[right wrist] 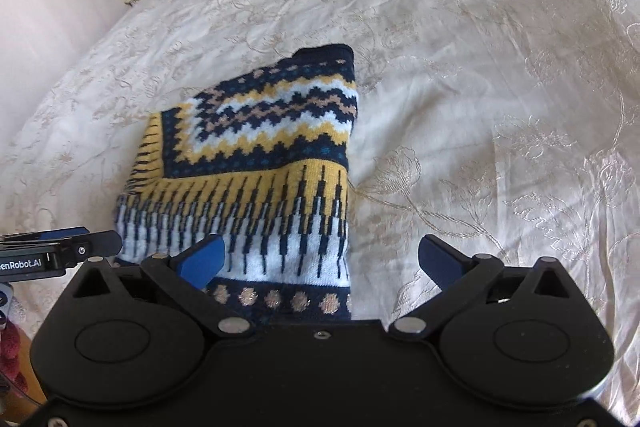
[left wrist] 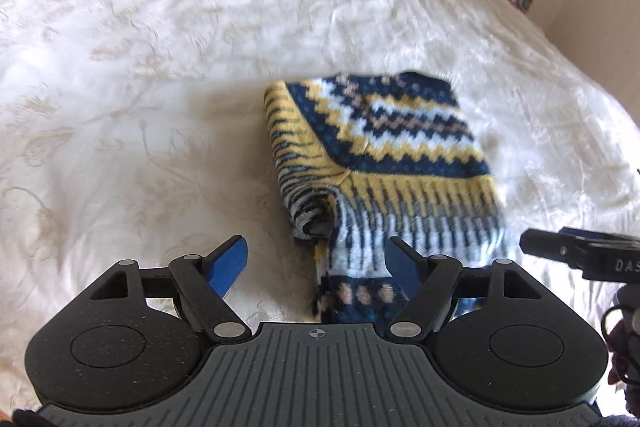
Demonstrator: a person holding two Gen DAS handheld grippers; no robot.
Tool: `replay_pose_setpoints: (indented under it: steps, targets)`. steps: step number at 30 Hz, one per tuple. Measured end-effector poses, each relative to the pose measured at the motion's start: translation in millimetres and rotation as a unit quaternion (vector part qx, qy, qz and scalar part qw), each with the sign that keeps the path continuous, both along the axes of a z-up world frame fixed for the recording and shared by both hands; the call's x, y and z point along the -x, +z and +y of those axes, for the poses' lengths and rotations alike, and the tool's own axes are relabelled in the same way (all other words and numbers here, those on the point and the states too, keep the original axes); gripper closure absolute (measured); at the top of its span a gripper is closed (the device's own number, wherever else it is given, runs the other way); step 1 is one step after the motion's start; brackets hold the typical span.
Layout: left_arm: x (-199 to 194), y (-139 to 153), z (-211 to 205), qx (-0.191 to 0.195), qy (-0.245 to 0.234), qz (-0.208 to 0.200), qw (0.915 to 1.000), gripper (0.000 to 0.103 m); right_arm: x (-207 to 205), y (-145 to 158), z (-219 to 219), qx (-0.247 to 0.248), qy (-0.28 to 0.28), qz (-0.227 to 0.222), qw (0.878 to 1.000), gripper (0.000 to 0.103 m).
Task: Fold small clothes
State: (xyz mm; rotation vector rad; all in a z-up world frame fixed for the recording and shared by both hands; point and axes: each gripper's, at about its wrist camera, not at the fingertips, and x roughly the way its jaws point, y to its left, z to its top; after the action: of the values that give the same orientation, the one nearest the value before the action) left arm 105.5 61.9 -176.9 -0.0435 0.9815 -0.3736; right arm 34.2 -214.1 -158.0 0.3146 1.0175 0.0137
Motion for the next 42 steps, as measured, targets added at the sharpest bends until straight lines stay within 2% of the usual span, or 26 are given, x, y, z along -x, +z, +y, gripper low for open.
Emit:
replay_pose_setpoints:
  steps: [2, 4, 5, 9, 15, 22, 25, 28, 33, 38, 42]
  targets:
    - [12, 15, -3, -0.002, 0.004, -0.017, 0.9998, 0.025, 11, 12, -2, 0.001, 0.003, -0.015, 1.0, 0.001]
    - [23, 27, -9, -0.006, -0.001, -0.029, 0.9996, 0.012, 20, 24, -3, 0.01, 0.006, -0.023, 1.0, 0.001]
    - [27, 32, -12, -0.009, -0.002, -0.035, 0.9994, 0.001, 24, 29, -4, 0.012, 0.006, -0.027, 1.0, 0.001]
    - [50, 51, -26, -0.024, 0.007, -0.064, 0.9976, 0.001, 37, 47, -6, 0.012, 0.008, -0.047, 0.999, 0.001]
    - [72, 78, -34, -0.039, 0.017, -0.07, 0.9966, 0.001, 60, 75, -1, 0.018, 0.006, -0.082, 0.996, 0.001]
    - [98, 125, -36, -0.077, 0.059, -0.125, 0.9874, 0.002, 86, 100, 3, 0.01, 0.01, -0.133, 0.991, 0.001]
    - [104, 137, -38, -0.095, 0.073, -0.142, 0.9826, 0.002, 94, 108, 2, 0.006, 0.0, -0.153, 0.988, 0.001]
    - [105, 138, -39, -0.093, 0.065, -0.128, 0.9852, 0.002, 95, 112, 2, 0.004, -0.009, -0.145, 0.989, 0.001]
    - [110, 129, -41, -0.099, 0.065, -0.083, 0.9895, 0.002, 101, 120, 8, 0.034, -0.04, -0.116, 0.992, 0.001]
    - [118, 120, -40, -0.1, 0.06, -0.052, 0.9918, 0.002, 103, 116, 9, 0.032, -0.048, -0.077, 0.995, 0.001]
    - [124, 114, -39, -0.107, 0.061, -0.038, 0.9917, 0.002, 109, 112, 9, 0.031, -0.045, -0.064, 0.996, 0.001]
